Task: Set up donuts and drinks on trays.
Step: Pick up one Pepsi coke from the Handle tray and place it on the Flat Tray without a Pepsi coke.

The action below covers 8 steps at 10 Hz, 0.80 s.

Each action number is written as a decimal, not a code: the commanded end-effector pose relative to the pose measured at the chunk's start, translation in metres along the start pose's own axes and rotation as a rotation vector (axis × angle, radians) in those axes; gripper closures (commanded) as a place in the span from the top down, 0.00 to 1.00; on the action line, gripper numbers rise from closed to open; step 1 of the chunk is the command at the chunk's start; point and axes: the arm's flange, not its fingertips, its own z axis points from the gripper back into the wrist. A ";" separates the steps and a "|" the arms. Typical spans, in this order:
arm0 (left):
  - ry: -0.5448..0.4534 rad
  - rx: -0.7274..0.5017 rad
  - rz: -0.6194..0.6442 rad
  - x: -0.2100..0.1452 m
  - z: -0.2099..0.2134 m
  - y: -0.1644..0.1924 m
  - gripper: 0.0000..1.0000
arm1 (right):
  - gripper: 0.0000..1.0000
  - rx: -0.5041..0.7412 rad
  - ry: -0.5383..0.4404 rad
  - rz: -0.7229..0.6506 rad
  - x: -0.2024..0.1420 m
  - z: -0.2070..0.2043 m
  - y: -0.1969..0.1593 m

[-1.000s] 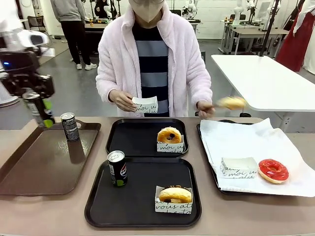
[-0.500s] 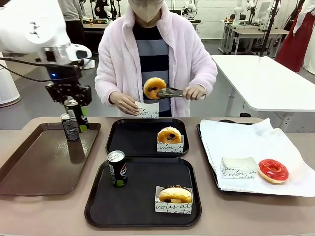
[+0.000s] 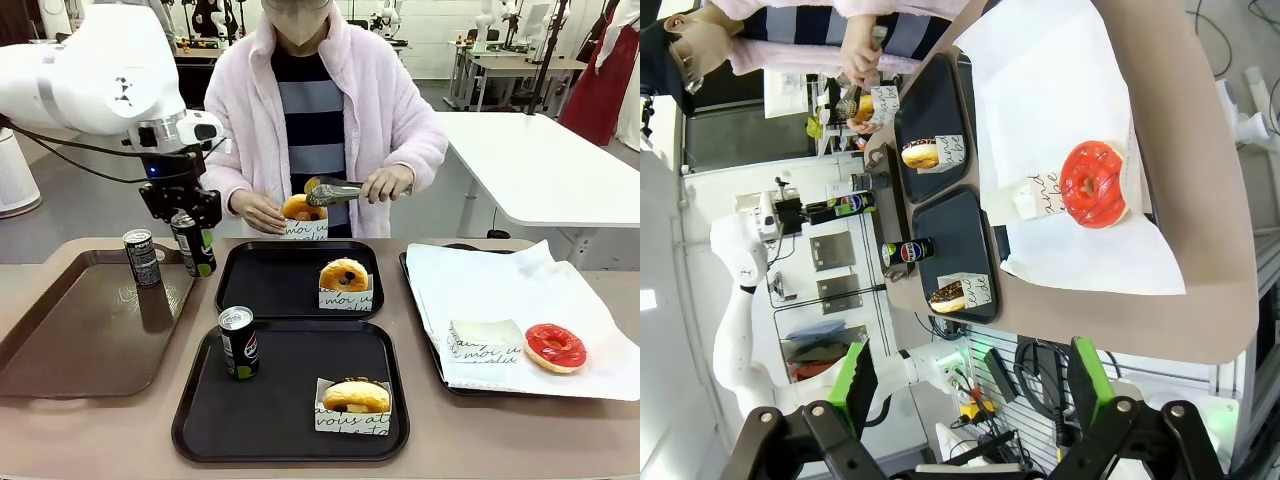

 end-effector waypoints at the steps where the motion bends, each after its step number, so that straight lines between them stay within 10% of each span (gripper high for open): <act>1: -0.026 -0.016 -0.093 0.011 -0.009 -0.003 0.58 | 1.00 0.019 -0.003 0.003 0.001 0.000 0.001; 4: 0.126 0.009 -0.092 -0.006 -0.003 0.009 0.58 | 1.00 0.019 -0.003 0.003 0.001 0.000 0.001; 8: 0.243 0.062 -0.183 -0.167 0.057 0.064 0.58 | 1.00 0.019 -0.003 0.003 0.001 0.000 0.001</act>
